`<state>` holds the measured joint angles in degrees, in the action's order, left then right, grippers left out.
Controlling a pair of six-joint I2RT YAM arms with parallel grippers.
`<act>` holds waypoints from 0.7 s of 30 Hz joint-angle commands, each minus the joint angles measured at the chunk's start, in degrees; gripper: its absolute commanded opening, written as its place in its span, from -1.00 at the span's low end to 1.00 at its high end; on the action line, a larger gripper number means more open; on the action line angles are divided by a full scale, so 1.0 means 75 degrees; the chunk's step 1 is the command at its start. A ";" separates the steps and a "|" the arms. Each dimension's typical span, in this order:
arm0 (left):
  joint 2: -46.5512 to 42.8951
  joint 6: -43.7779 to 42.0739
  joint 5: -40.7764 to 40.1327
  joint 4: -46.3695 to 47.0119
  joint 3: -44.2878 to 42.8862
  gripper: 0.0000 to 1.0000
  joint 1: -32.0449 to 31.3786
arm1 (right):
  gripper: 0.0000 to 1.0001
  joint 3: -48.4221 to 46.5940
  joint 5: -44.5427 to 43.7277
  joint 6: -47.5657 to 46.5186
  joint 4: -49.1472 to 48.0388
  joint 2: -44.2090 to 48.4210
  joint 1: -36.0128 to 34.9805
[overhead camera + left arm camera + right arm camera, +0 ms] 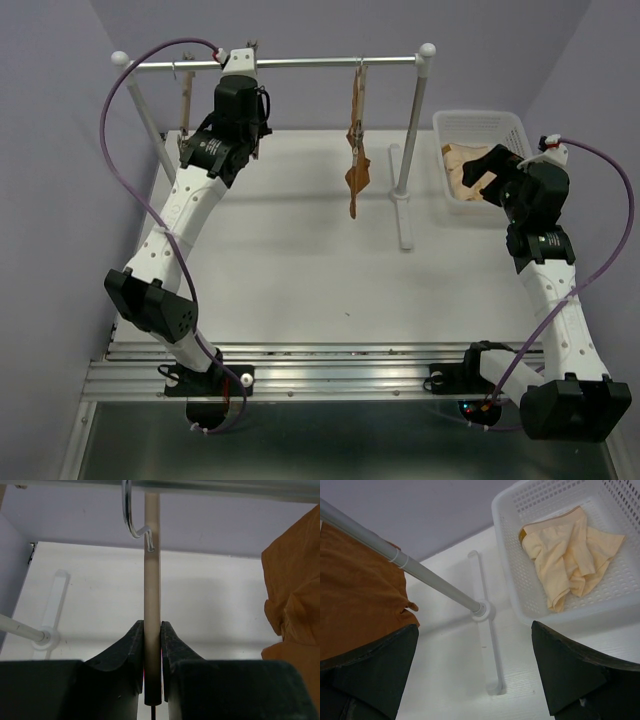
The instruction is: Remove the underwear clipped to the hanger
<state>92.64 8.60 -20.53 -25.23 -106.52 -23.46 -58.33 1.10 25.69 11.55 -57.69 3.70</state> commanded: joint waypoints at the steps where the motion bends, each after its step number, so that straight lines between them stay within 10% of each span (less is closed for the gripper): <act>1: -0.0878 -0.0221 0.0136 0.0856 0.0057 -1.00 0.0023 | 1.00 -0.0087 0.0193 -0.0133 -0.0216 0.0145 0.0022; 21: -0.2239 -0.0608 0.0687 0.1595 0.1511 -1.00 0.0023 | 1.00 -0.0075 0.0240 -0.0226 -0.0158 0.0005 0.0022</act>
<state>79.70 5.80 -15.99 -19.35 -95.50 -23.40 -58.33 2.20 25.08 11.57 -57.78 3.70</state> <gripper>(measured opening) 0.248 0.998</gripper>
